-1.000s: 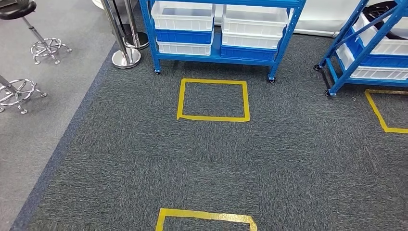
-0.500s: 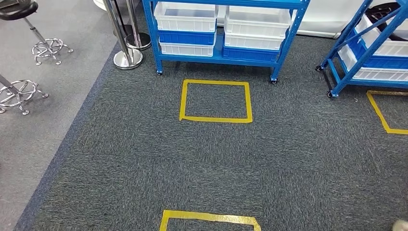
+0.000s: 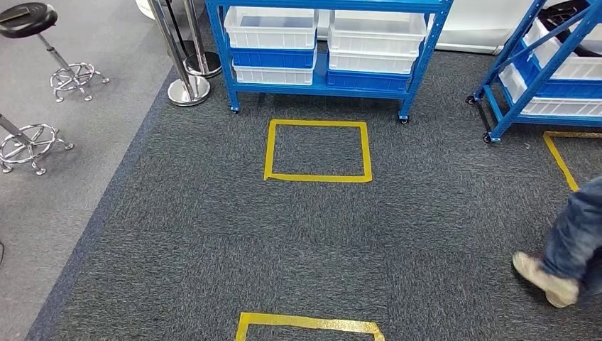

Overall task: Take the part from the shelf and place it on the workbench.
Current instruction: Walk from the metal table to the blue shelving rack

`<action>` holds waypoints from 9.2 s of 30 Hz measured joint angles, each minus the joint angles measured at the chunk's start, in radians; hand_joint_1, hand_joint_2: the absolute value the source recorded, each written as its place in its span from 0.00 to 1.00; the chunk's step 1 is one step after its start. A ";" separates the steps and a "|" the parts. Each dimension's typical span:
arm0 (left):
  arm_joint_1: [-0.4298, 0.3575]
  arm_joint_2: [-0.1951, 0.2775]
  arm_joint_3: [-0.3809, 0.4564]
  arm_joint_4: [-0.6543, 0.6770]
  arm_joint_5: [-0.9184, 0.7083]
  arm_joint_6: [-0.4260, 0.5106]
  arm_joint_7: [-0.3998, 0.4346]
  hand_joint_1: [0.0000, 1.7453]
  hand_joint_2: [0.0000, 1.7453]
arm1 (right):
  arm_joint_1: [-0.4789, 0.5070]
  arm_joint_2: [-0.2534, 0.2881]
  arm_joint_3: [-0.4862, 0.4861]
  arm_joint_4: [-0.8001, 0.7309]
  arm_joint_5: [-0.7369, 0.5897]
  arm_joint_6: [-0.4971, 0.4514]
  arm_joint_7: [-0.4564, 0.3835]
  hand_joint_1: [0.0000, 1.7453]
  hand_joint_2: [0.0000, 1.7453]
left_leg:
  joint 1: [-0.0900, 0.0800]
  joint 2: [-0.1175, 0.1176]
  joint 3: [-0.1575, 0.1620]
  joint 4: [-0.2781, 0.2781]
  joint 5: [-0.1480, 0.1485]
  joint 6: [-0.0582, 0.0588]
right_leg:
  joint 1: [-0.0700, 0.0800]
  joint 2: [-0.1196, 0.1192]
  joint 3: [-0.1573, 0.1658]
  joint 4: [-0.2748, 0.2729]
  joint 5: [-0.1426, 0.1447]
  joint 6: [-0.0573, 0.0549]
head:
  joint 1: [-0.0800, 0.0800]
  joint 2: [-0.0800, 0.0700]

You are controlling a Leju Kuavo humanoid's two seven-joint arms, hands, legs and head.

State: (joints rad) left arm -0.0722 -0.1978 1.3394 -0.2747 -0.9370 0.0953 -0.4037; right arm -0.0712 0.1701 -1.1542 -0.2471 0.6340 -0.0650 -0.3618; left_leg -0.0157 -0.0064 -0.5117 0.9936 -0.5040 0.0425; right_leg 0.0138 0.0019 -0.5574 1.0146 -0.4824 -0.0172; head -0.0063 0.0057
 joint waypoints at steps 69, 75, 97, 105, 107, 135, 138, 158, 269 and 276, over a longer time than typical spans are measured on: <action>0.003 -0.018 0.000 0.000 -0.016 0.093 -0.118 0.00 1.00 | -0.001 0.008 -0.025 0.001 0.031 0.061 -0.142 0.00 1.00 | -0.002 0.000 -0.001 0.000 0.000 0.000 | -0.002 0.000 0.000 0.000 0.000 0.000 | 0.000 0.000; 0.002 -0.018 0.000 0.000 -0.003 0.099 -0.112 0.00 1.00 | -0.001 0.008 -0.030 0.001 0.032 0.062 -0.135 0.00 1.00 | -0.002 0.000 -0.001 0.000 0.000 0.000 | -0.002 0.000 0.000 0.000 0.000 0.000 | 0.000 0.000; -0.002 -0.006 0.013 0.000 0.021 0.069 -0.063 0.00 1.00 | -0.001 0.008 -0.050 0.001 0.057 0.037 -0.070 0.00 1.00 | -0.002 0.000 -0.001 0.000 0.000 0.000 | -0.002 0.000 0.000 0.000 0.000 0.000 | 0.000 0.000; -0.002 -0.006 0.013 0.000 0.010 0.095 -0.073 0.00 1.00 | -0.001 0.008 -0.050 0.001 0.054 0.047 -0.082 0.00 0.50 | -0.002 0.000 -0.001 0.001 0.000 0.000 | -0.002 0.000 0.000 0.000 0.000 0.000 | 0.000 0.000; -0.002 -0.006 0.013 0.000 0.007 0.099 -0.083 0.00 1.00 | -0.001 0.008 -0.050 0.001 0.054 0.050 -0.090 0.00 0.25 | -0.002 0.000 -0.001 0.001 0.000 0.000 | -0.002 0.000 0.000 0.000 0.000 0.000 | 0.000 0.000; -0.001 -0.010 0.011 0.000 0.021 0.109 -0.125 0.00 1.00 | -0.001 0.018 -0.053 0.001 0.065 -0.019 -0.169 0.00 1.00 | -0.002 0.000 -0.001 0.001 0.000 0.000 | -0.002 0.000 0.000 0.000 0.000 0.000 | 0.000 0.000; -0.001 -0.010 0.011 0.000 0.024 0.110 -0.125 0.00 1.00 | -0.001 0.018 -0.054 0.001 0.064 -0.024 -0.169 0.00 1.00 | -0.002 0.000 -0.001 0.001 0.000 0.000 | -0.002 0.000 0.000 0.000 0.000 0.000 | 0.000 0.000; 0.006 0.024 0.021 -0.001 -0.012 0.114 -0.012 0.00 1.00 | -0.002 0.019 -0.072 0.002 0.109 0.042 -0.026 0.00 1.00 | -0.002 0.000 -0.001 0.001 0.000 0.000 | -0.002 0.000 0.000 0.000 0.000 0.000 | 0.000 0.000; 0.010 0.011 0.013 -0.014 0.005 0.095 -0.035 0.00 0.00 | 0.000 0.025 -0.054 0.009 0.149 0.067 -0.091 0.00 0.00 | 0.033 0.003 -0.069 0.120 -0.022 -0.047 | -0.025 -0.003 0.002 0.009 -0.011 0.005 | 0.000 0.000; 0.011 0.009 0.013 -0.015 0.004 0.097 -0.035 0.00 0.00 | -0.001 0.025 -0.054 0.009 0.151 0.065 -0.091 0.00 0.00 | 0.027 0.001 -0.036 0.028 0.012 -0.010 | -0.027 -0.001 -0.017 0.050 -0.041 0.041 | 0.000 0.000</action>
State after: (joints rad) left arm -0.0615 -0.1885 1.3519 -0.2893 -0.9333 0.1926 -0.4390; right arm -0.0723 0.1946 -1.2081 -0.2380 0.7850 0.0003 -0.4532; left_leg 0.0115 -0.0058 -0.5475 1.0215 -0.4919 0.0326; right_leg -0.0137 0.0005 -0.5741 1.0643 -0.5235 0.0233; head -0.0062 0.0057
